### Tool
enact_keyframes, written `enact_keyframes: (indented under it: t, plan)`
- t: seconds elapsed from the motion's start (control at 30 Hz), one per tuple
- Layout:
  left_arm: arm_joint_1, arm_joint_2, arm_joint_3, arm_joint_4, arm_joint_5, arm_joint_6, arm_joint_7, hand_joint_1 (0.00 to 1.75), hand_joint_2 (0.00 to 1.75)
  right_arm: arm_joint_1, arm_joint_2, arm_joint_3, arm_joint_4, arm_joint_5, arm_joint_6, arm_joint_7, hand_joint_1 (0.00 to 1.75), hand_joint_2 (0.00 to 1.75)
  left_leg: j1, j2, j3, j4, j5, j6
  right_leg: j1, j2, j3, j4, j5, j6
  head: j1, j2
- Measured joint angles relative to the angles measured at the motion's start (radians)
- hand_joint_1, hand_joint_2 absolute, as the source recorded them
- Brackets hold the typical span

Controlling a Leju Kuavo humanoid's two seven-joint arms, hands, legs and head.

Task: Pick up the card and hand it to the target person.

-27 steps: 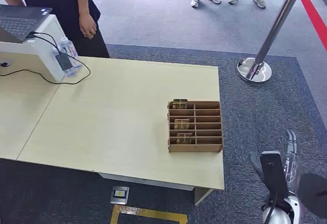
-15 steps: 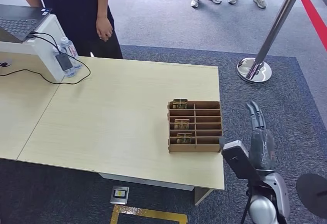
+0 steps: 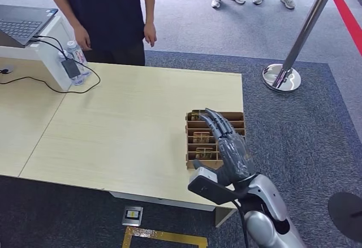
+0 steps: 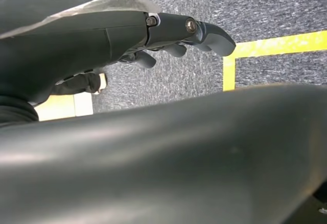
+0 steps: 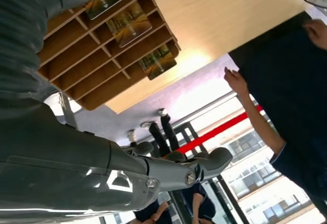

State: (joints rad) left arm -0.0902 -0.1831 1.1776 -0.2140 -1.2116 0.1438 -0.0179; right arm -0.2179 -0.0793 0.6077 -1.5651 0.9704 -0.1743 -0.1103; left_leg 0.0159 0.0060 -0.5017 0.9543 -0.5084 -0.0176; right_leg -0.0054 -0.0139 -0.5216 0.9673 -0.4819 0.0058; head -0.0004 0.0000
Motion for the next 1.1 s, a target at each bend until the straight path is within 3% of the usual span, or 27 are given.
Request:
enact_keyframes:
  t: [0.13,0.23,0.33,0.4,0.5,0.7,0.77,0.9,1.1]
  plan:
    - [0.0,0.0,0.0,0.0,0.0,0.0,0.001,0.0,0.0,-0.004,0.001,0.004,0.007,0.015,-0.008,0.009,1.75,1.75,0.0,0.0,0.0,0.0,0.0,0.0,0.0,0.0,0.0,0.0,0.0,0.0,0.0,0.0]
    - [-0.001,0.0,0.0,0.0,0.001,0.002,0.004,0.0,0.0,-0.018,0.005,0.023,0.037,0.125,-0.057,0.08,1.75,1.75,0.0,0.0,0.0,0.0,0.0,0.0,0.0,0.0,0.0,0.0,0.0,0.0,0.0,0.0]
    - [-0.001,0.0,0.001,0.0,0.005,0.008,0.007,0.0,0.0,-0.03,0.013,0.043,0.065,0.267,-0.098,0.172,1.58,1.75,0.0,0.0,0.0,0.0,0.0,0.0,0.0,0.0,0.0,0.0,0.0,0.0,0.0,0.0]
    - [-0.001,0.0,0.002,0.0,0.007,0.01,0.007,0.0,0.0,-0.032,0.025,0.051,0.076,0.29,-0.096,0.191,1.46,1.75,0.0,0.0,0.0,0.0,0.0,0.0,0.0,0.0,0.0,0.0,0.0,0.0,0.0,0.0]
    - [-0.001,0.0,0.002,0.0,0.011,0.01,0.007,0.0,0.0,-0.034,0.048,0.055,0.091,0.253,-0.071,0.191,1.42,1.75,0.0,0.0,0.0,0.0,0.0,0.0,0.0,0.0,0.0,0.0,0.0,0.0,0.0,0.0]
    - [-0.001,0.0,0.006,0.0,0.021,0.015,0.01,0.0,0.0,-0.039,0.084,0.053,0.124,0.108,-0.011,0.131,1.16,1.75,0.0,0.0,0.0,0.0,0.0,0.0,0.0,0.0,0.0,0.0,0.0,0.0,0.0,0.0]
    - [0.0,0.0,0.007,0.0,0.022,0.016,0.013,0.0,0.0,-0.042,0.093,0.052,0.134,0.079,0.002,0.12,0.96,1.75,0.0,0.0,0.0,0.0,0.0,0.0,0.0,0.0,0.0,0.0,0.0,0.0,0.0,0.0]
    - [0.0,0.0,0.008,0.001,0.022,0.016,0.015,0.0,0.0,-0.049,0.102,0.05,0.154,0.049,0.016,0.108,0.36,1.75,0.0,0.0,0.0,0.0,0.0,0.0,0.0,0.0,0.0,0.0,0.0,0.0,0.0,0.0]
    - [0.0,0.0,0.01,0.001,0.027,0.016,0.01,0.0,0.0,-0.058,0.107,0.046,0.186,0.035,0.016,0.099,0.32,1.75,0.0,0.0,0.0,0.0,0.0,0.0,0.0,0.0,0.0,0.0,0.0,0.0,0.0,0.0]
